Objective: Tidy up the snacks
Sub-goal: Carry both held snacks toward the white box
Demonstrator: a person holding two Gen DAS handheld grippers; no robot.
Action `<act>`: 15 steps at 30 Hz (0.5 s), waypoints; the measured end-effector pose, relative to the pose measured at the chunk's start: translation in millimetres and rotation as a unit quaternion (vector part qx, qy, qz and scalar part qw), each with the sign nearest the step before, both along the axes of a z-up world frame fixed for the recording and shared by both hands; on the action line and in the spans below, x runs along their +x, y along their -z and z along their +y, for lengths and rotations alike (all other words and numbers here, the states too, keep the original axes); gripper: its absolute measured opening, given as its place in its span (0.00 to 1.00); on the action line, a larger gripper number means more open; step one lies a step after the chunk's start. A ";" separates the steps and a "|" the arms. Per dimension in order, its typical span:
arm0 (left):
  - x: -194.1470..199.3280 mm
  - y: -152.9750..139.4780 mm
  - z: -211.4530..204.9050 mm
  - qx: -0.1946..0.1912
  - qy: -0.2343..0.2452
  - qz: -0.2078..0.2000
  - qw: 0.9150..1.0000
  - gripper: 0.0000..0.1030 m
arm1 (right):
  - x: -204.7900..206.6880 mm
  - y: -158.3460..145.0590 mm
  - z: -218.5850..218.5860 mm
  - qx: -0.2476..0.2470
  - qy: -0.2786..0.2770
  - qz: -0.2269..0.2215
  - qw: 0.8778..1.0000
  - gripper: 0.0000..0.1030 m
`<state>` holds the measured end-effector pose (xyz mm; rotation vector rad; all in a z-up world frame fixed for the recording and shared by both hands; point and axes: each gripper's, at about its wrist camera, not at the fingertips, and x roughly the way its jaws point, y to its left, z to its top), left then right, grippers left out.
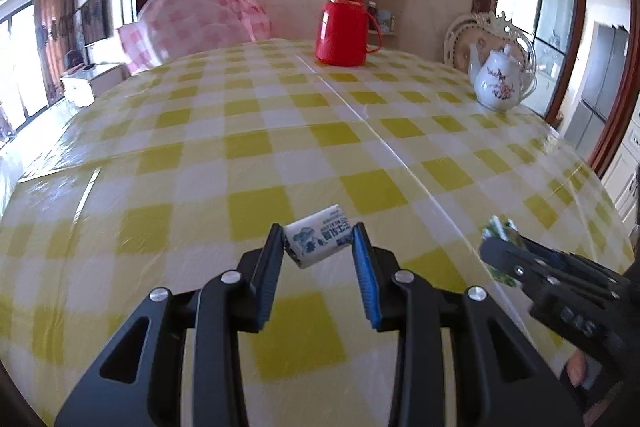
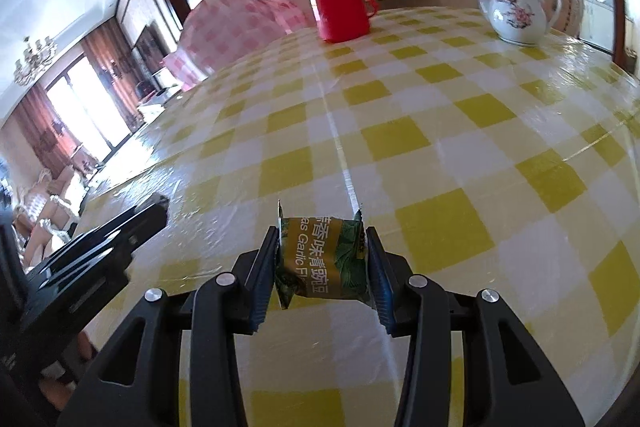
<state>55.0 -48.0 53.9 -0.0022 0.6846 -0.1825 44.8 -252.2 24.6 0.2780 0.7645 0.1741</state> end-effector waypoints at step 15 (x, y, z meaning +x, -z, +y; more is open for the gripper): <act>-108.1 4.0 46.2 0.036 -0.007 0.019 0.999 0.34 | -55.4 -1.7 53.0 -0.032 -0.074 -0.016 0.997 0.41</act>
